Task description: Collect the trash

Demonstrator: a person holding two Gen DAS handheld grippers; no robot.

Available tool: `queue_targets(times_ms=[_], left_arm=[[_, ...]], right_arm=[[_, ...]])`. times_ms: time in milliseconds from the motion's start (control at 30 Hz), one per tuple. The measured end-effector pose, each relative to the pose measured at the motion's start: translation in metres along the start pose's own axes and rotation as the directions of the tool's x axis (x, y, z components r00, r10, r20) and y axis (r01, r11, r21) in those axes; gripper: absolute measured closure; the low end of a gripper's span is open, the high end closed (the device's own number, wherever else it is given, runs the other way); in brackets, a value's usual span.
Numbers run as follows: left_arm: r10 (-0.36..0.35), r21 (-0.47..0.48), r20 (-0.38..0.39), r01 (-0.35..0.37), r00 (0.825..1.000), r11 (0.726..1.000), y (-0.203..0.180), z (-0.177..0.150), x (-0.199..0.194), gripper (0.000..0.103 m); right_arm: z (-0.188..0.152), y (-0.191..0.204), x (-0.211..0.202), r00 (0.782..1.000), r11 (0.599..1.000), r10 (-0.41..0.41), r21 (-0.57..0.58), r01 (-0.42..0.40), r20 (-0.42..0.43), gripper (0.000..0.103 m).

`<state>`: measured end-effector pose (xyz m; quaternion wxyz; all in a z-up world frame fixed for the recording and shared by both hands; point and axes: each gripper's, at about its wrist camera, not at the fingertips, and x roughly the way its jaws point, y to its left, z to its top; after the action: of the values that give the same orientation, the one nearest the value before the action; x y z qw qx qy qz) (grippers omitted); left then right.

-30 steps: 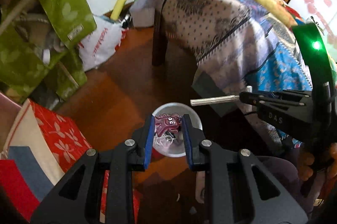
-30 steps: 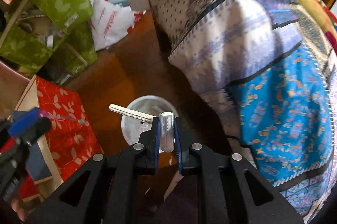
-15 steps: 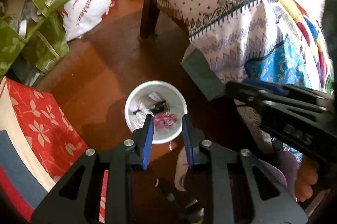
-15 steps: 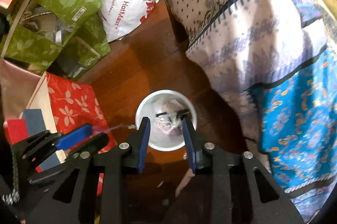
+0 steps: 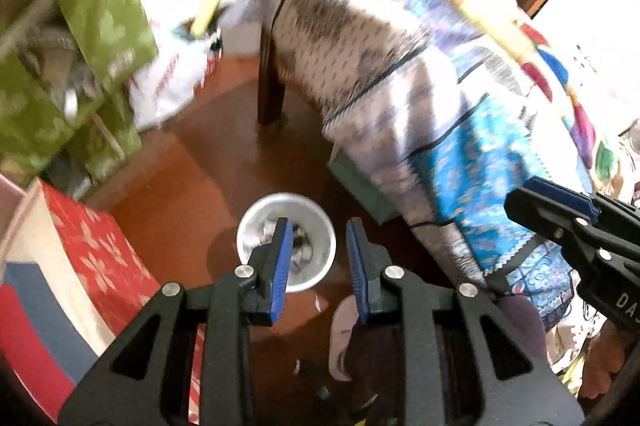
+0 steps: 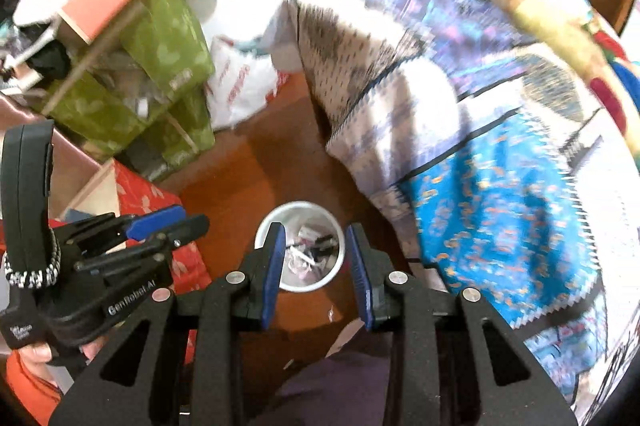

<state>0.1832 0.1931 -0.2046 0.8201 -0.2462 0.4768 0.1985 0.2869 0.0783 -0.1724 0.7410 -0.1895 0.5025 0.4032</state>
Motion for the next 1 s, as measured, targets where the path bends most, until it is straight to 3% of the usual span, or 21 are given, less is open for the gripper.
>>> queue_targets(times_ms=[200, 333, 533, 633, 700, 733, 833, 900, 1000], left_arm=[[-0.039, 0.123, 0.194, 0.015, 0.980, 0.992, -0.034, -0.004, -0.090, 0.076], [-0.145, 0.205, 0.290, 0.086, 0.946, 0.975, -0.057, -0.015, -0.147, 0.076], [-0.282, 0.372, 0.410, 0.124, 0.868, 0.920, -0.087, -0.048, -0.217, 0.071], [-0.347, 0.425, 0.427, 0.153, 0.835, 0.892, -0.093, -0.067, -0.237, 0.069], [-0.380, 0.458, 0.442, 0.159, 0.813, 0.874, -0.097, -0.080, -0.250, 0.069], [-0.391, 0.470, 0.450, 0.160, 0.803, 0.868, -0.098, -0.086, -0.255, 0.065], [-0.406, 0.486, 0.478, 0.151, 0.779, 0.861, -0.098, -0.104, -0.267, 0.038], [-0.416, 0.496, 0.486, 0.149, 0.768, 0.855, -0.096, -0.115, -0.273, 0.035], [-0.412, 0.517, 0.499, 0.119, 0.762, 0.848, -0.094, -0.131, -0.280, 0.019]], right_arm=[[-0.025, -0.003, -0.087, 0.986, 0.997, -0.039, 0.066, 0.028, 0.163, 0.074], [-0.051, 0.000, -0.144, 0.952, 0.991, -0.099, 0.120, 0.067, 0.291, 0.074], [-0.106, 0.006, -0.227, 0.852, 0.962, -0.223, 0.247, 0.115, 0.473, 0.074], [-0.138, 0.012, -0.255, 0.785, 0.931, -0.318, 0.331, 0.153, 0.531, 0.062], [-0.155, 0.019, -0.266, 0.740, 0.911, -0.379, 0.366, 0.191, 0.555, 0.060], [-0.162, 0.024, -0.271, 0.721, 0.900, -0.409, 0.379, 0.217, 0.559, 0.060], [-0.179, 0.037, -0.277, 0.690, 0.876, -0.461, 0.410, 0.253, 0.558, 0.059], [-0.189, 0.045, -0.280, 0.671, 0.863, -0.487, 0.427, 0.270, 0.559, 0.056], [-0.199, 0.055, -0.283, 0.633, 0.840, -0.531, 0.447, 0.306, 0.564, 0.029]])
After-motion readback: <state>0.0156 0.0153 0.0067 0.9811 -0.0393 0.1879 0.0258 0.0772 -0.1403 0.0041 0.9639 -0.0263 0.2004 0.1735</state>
